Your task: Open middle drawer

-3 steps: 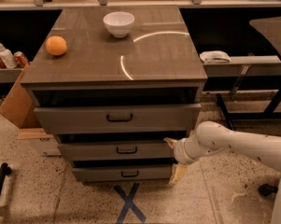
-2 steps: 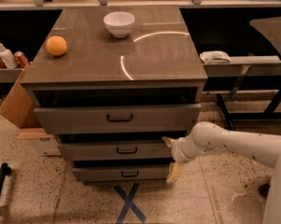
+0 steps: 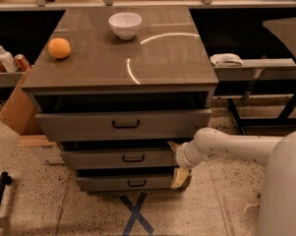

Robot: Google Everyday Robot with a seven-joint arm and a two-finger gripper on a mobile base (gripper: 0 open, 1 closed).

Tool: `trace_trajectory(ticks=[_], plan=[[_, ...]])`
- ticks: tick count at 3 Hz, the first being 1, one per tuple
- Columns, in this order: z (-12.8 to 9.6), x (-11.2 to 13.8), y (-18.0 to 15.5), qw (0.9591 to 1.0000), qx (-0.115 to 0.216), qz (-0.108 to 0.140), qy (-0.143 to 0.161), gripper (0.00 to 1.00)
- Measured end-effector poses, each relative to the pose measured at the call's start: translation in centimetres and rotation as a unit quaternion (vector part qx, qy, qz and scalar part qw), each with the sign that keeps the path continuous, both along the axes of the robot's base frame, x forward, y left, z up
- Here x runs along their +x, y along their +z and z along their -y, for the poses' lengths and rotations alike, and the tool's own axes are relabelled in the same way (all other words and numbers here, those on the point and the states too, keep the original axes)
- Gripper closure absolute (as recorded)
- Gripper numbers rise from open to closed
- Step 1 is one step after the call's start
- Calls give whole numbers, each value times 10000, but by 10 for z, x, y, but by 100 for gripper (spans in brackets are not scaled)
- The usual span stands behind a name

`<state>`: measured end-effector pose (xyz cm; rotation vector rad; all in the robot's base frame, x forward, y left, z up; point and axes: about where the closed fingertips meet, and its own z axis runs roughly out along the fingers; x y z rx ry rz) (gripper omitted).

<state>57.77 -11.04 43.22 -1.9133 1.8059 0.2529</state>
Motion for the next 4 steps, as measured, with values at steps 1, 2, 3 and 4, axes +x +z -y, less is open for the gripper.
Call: trace_trajectory(ticks=[1, 2, 3, 4], plan=[[-5, 10, -10, 10000, -66, 0, -16, 0], [-11, 14, -21, 9999, -115, -63, 39, 18], [-12, 8, -24, 9998, -124, -133, 80, 42], [-9, 0, -21, 9998, -139, -143, 65, 64]])
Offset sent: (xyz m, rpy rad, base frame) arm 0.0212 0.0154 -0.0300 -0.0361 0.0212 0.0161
